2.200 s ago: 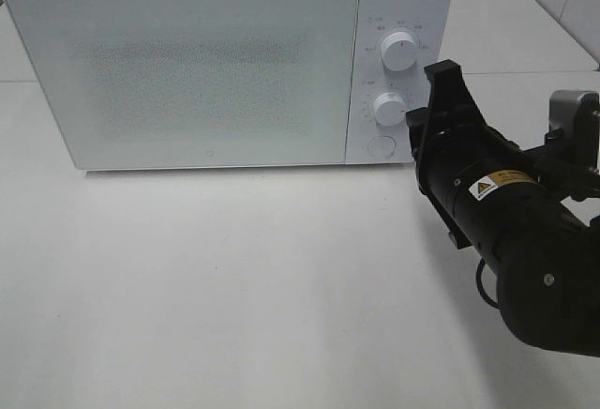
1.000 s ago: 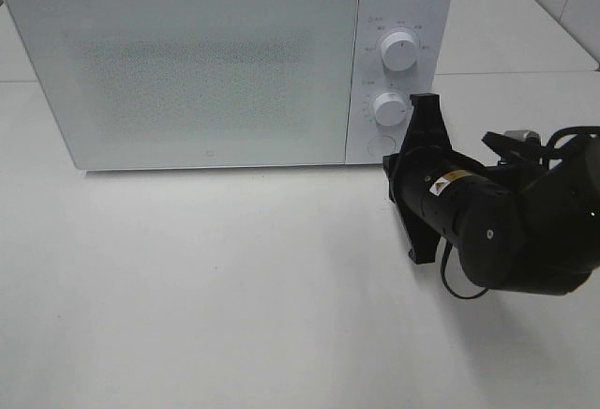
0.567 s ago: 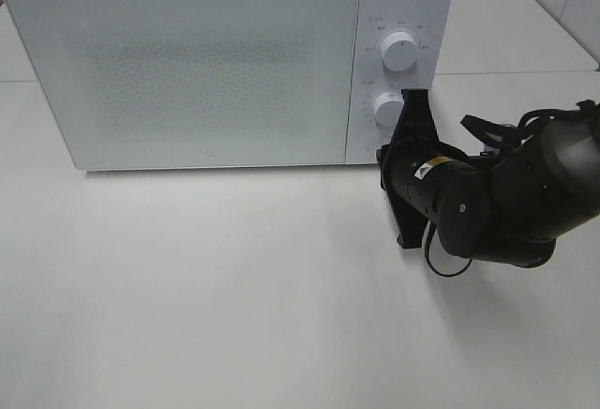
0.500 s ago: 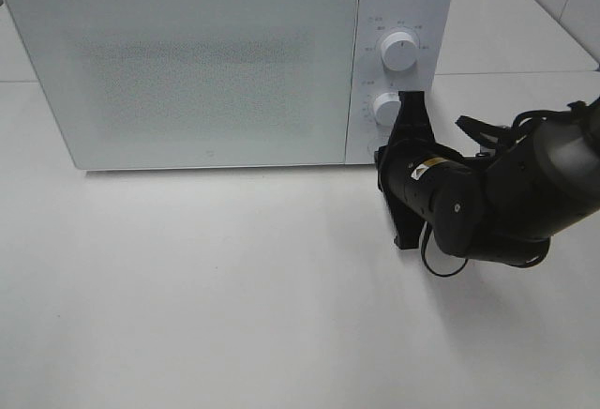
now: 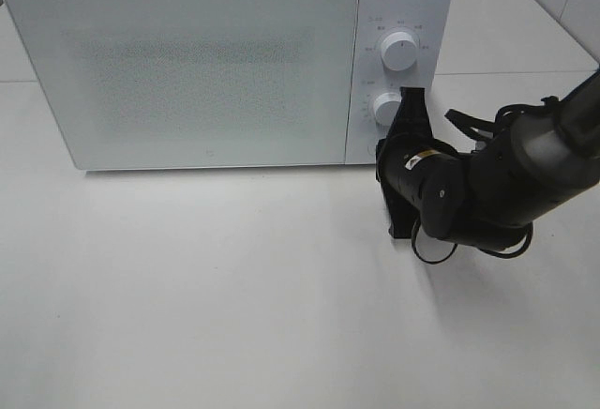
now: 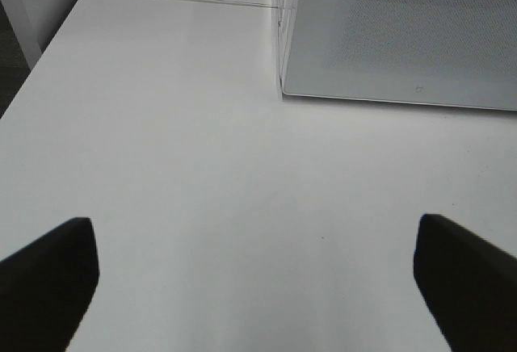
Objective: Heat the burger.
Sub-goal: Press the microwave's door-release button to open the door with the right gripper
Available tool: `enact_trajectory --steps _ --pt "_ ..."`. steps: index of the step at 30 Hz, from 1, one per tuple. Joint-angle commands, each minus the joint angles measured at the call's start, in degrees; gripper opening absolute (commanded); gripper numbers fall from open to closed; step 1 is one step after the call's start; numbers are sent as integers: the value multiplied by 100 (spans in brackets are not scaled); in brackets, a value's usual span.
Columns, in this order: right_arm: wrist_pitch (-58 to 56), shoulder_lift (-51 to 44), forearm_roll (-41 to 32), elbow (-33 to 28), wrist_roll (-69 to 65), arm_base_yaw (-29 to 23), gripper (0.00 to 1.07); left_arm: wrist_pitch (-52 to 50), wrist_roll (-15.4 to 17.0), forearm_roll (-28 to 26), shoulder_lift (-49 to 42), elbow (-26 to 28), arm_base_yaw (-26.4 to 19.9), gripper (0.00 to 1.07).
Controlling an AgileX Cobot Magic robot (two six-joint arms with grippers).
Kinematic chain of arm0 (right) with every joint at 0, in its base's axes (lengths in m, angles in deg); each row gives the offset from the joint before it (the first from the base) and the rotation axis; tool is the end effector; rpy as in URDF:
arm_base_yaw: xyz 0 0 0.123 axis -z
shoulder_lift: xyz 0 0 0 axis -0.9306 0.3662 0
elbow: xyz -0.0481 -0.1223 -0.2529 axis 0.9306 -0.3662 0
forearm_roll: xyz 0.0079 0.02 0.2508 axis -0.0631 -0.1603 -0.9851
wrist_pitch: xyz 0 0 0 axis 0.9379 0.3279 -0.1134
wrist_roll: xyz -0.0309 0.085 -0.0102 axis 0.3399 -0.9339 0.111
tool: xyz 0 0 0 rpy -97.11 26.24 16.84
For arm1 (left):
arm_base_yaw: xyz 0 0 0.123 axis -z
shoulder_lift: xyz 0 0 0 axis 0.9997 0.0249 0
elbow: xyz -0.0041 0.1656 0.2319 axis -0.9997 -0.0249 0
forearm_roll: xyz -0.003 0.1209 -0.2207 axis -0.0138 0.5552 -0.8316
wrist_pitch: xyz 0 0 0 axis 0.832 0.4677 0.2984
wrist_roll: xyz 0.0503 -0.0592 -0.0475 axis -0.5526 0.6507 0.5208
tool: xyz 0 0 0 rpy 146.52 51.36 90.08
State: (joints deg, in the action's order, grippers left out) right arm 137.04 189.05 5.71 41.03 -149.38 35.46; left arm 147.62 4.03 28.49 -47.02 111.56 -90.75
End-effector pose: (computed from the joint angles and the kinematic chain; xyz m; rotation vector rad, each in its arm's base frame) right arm 0.3216 0.1623 0.0923 1.4902 1.5466 1.0727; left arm -0.0078 -0.0059 0.2807 -0.0463 2.0307 -0.0673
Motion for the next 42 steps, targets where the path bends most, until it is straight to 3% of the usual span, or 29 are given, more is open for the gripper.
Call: enact_trajectory --steps 1,13,23,42 --pt "-57 17 109 172 132 132 0 -11 -6 -40 -86 0 -11 98" --pt "-57 292 74 498 138 132 0 -11 -6 -40 -86 0 -11 98" --pt "1077 327 86 561 160 132 0 -11 -6 -40 -86 0 -11 98" --pt "2057 372 195 980 160 275 0 -11 -6 -40 -86 0 -11 98"
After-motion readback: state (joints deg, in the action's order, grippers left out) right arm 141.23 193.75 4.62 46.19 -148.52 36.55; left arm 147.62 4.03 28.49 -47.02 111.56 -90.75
